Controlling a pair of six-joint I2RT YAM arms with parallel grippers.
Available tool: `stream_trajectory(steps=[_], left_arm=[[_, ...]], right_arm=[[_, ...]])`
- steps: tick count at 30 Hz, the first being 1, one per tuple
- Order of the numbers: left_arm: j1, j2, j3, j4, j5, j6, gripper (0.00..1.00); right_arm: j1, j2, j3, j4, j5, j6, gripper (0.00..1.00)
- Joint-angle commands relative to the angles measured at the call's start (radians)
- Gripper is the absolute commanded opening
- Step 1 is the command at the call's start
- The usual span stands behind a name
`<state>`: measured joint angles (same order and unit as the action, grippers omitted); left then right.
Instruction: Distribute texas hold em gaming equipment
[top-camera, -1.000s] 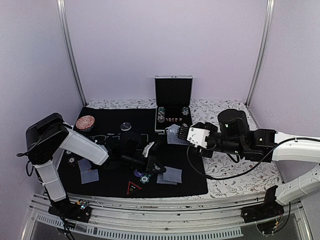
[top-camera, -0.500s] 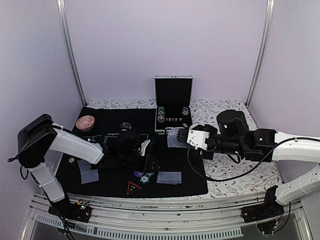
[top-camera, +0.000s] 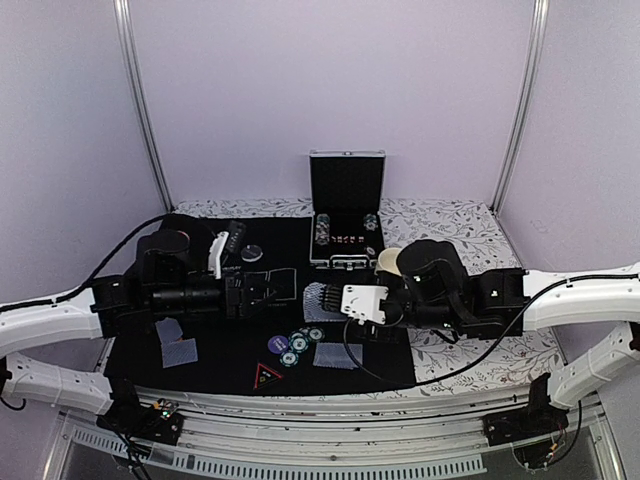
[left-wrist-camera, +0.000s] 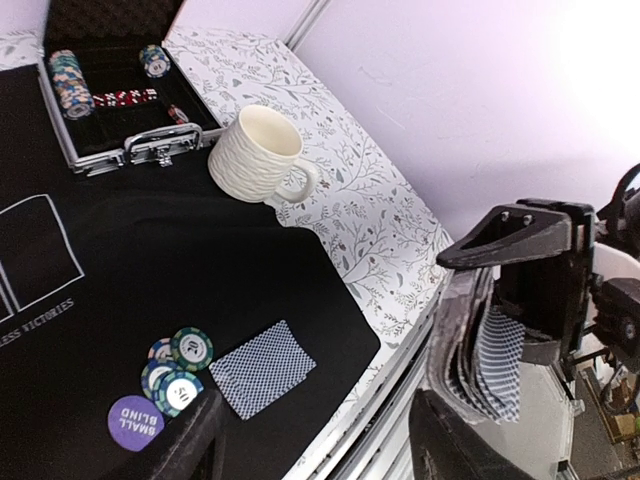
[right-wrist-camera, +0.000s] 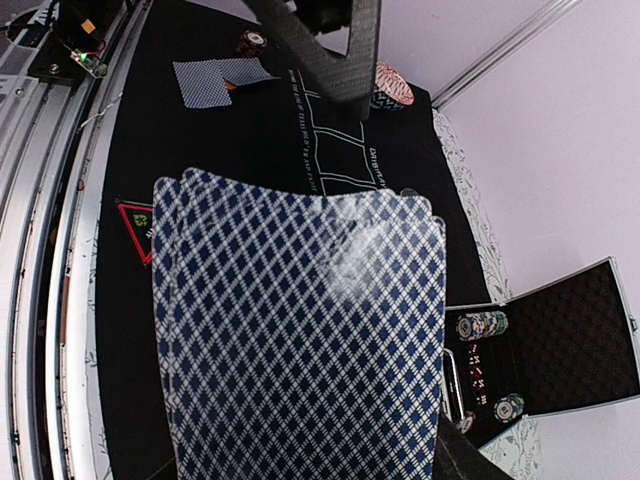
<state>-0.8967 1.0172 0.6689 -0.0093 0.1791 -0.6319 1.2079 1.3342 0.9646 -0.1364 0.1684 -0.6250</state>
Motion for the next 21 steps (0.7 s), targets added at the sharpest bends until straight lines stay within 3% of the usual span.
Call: stream_trajectory(steps=[1, 6, 14, 21], left_arm=[[-0.011, -0.145, -0.021, -0.205, -0.086, 0.032, 0.65], [-0.012, -0.215, 0.02, -0.326, -0.119, 0.074, 0.67], [-0.011, -0.271, 0.018, -0.355, -0.086, 0.07, 0.69], [-0.012, -0.267, 0.055, -0.333, -0.04, 0.056, 0.98]], right_arm=[[0.034, 0.039, 0.036, 0.083, 0.033, 0.072, 0.52], [0.041, 0.062, -0.006, 0.174, 0.028, 0.11, 0.52], [0.041, 0.12, -0.004, 0.244, 0.028, 0.111, 0.52], [0.042, 0.131, 0.014, 0.283, 0.018, 0.112, 0.52]])
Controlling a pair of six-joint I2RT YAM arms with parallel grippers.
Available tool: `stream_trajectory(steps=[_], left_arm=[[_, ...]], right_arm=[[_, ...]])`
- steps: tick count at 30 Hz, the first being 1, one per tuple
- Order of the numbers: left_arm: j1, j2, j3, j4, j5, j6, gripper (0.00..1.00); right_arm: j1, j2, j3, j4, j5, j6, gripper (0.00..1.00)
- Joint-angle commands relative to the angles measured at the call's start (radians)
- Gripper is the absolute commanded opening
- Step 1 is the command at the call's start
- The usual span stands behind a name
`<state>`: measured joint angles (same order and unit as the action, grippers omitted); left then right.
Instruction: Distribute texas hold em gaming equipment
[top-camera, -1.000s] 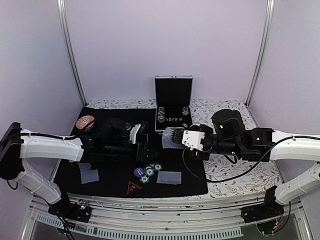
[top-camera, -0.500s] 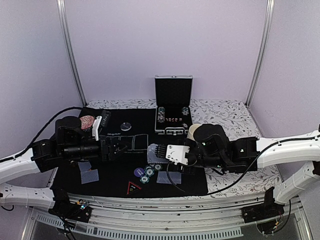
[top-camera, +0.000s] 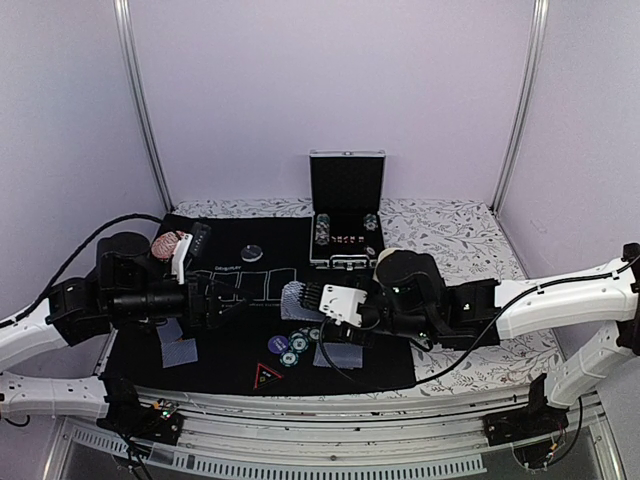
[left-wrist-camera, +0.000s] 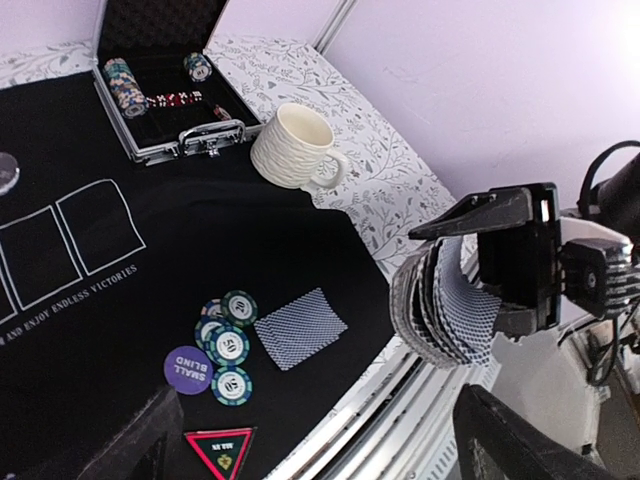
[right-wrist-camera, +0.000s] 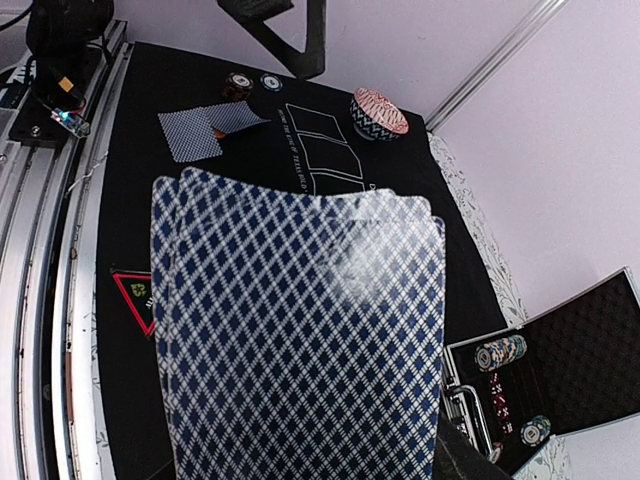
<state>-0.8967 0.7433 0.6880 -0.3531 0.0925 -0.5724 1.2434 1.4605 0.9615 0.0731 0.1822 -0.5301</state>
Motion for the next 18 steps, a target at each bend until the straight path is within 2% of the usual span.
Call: stream_trajectory(steps=[1, 7, 14, 18], left_arm=[[-0.011, 0.017, 0.041, 0.026, 0.067, -0.008, 0.98], [-0.012, 0.074, 0.029, 0.212, 0.184, -0.051, 0.98], [-0.01, 0.227, 0.146, 0.145, 0.1, 0.023, 0.98], [-0.009, 0.263, 0.19, 0.097, -0.008, 0.06, 0.98]], right_arm=[[0.006, 0.008, 0.019, 0.078, 0.004, 0.014, 0.52], [0.005, 0.042, 0.038, 0.088, -0.01, -0.018, 0.52], [0.005, 0.077, 0.067, 0.107, -0.029, -0.071, 0.53], [0.002, 0.102, 0.094, 0.11, -0.031, -0.116, 0.54]])
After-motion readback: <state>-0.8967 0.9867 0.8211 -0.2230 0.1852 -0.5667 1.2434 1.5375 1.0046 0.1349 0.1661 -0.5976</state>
